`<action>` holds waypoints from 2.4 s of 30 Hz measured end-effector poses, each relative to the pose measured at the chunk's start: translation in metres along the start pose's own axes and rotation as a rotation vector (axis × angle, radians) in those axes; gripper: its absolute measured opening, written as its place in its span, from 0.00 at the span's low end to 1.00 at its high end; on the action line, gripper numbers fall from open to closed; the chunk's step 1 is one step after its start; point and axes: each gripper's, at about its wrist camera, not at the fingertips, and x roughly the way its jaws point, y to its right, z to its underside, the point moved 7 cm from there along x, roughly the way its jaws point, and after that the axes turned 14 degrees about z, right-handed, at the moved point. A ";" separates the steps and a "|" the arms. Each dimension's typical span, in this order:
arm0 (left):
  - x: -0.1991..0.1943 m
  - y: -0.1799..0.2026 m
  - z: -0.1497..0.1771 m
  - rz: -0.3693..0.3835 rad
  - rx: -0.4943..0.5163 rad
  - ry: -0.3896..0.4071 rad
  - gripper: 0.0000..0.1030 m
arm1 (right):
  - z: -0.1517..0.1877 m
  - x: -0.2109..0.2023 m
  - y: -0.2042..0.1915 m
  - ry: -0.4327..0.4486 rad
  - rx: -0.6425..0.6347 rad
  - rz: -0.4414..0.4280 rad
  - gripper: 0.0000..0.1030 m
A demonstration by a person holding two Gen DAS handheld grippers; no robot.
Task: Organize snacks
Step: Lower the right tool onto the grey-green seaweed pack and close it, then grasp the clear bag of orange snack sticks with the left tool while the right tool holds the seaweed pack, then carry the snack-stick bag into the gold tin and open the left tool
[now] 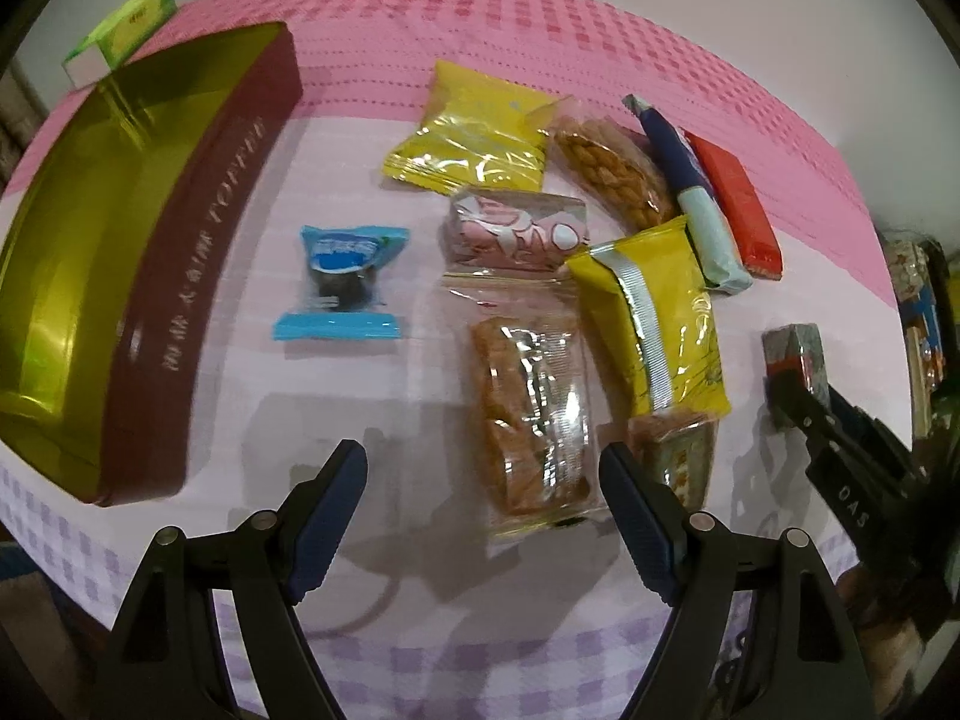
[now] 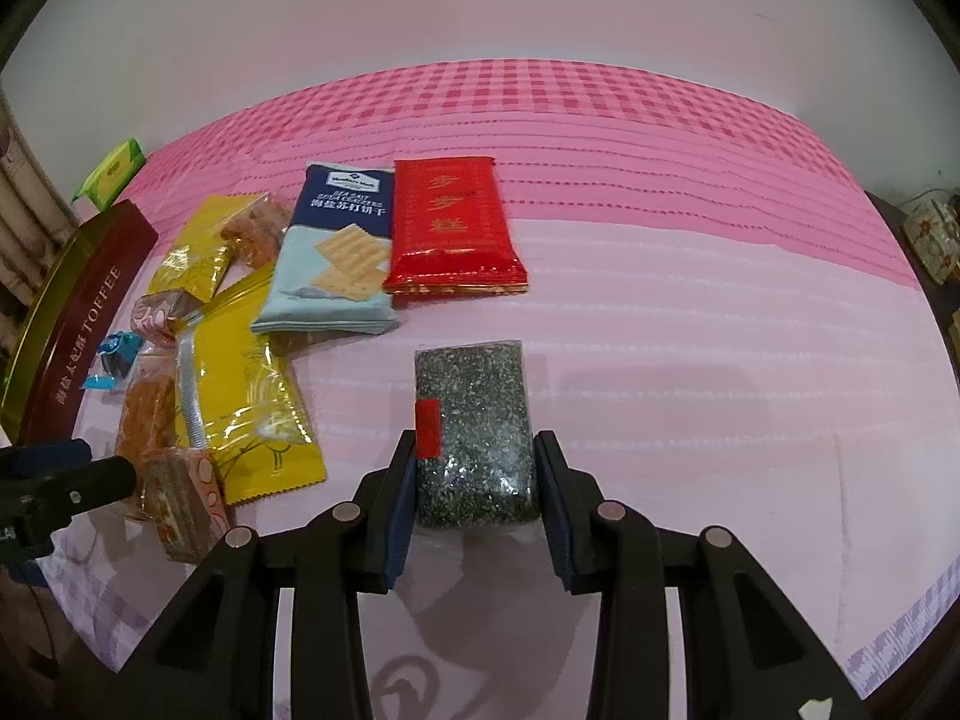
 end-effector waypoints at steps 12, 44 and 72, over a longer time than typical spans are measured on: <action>0.020 0.014 -0.023 -0.083 0.016 -0.015 0.56 | 0.001 0.001 0.000 0.001 -0.002 -0.011 0.34; -0.037 0.015 -0.003 -0.101 0.138 0.030 0.37 | 0.001 0.001 -0.006 0.005 -0.056 0.050 0.34; -0.117 -0.179 -0.050 -0.293 0.105 0.090 0.37 | -0.002 0.003 -0.005 -0.087 0.039 0.130 0.32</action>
